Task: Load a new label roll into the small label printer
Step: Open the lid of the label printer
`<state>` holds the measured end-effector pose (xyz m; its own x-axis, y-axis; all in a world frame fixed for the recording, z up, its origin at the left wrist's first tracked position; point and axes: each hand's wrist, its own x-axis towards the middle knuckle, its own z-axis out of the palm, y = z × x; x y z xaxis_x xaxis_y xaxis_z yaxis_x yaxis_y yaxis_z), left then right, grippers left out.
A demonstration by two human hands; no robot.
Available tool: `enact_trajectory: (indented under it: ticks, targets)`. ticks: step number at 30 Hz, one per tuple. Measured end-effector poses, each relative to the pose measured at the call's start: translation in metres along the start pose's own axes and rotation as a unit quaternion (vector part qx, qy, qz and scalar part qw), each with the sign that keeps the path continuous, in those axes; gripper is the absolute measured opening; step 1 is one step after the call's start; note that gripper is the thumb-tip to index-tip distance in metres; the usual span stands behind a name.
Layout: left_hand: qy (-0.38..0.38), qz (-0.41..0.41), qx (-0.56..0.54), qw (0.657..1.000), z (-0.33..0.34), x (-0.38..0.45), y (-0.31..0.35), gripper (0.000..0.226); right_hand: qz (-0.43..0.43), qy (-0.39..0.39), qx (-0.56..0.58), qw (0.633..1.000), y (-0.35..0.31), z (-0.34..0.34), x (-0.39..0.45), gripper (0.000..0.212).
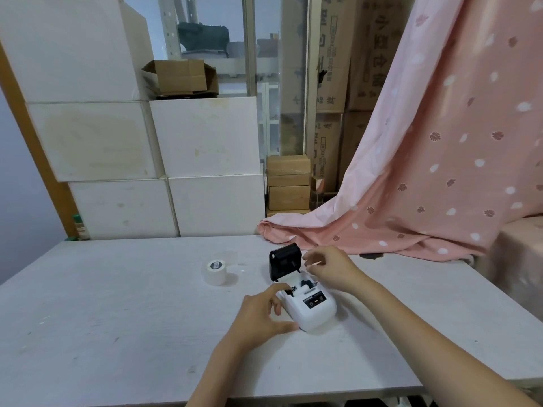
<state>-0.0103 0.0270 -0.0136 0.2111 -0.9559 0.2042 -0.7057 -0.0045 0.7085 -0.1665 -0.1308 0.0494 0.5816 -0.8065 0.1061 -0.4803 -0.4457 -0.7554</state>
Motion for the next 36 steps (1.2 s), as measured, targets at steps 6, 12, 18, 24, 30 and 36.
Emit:
enact_trajectory:
  ticks: [6,12,18,24,30,36]
  targets:
    - [0.03,0.023,0.015,0.999,0.003,0.004,-0.007,0.043,-0.116,-0.187,-0.292,0.931,-0.042,-0.002,0.0,0.035]
    - [0.04,0.022,0.015,0.999,0.001,0.0,-0.005,0.037,-0.066,-0.262,-0.365,0.891,-0.061,0.013,0.017,0.022]
    - [0.042,0.021,-0.011,0.999,0.0,0.001,-0.005,0.041,-0.054,-0.262,-0.416,0.869,-0.064,0.031,0.02,0.017]
    - [0.045,0.01,-0.03,0.998,0.001,0.002,-0.007,0.041,-0.06,-0.274,-0.398,0.873,-0.064,0.031,0.017,0.02]
    - [0.052,0.003,-0.041,0.998,0.0,0.002,-0.008,0.032,-0.082,-0.245,-0.371,0.892,-0.063,0.02,0.018,0.015]
    - [0.057,-0.003,-0.049,0.997,0.001,0.001,-0.008,0.031,-0.103,-0.158,-0.279,0.942,-0.057,-0.003,0.014,0.013]
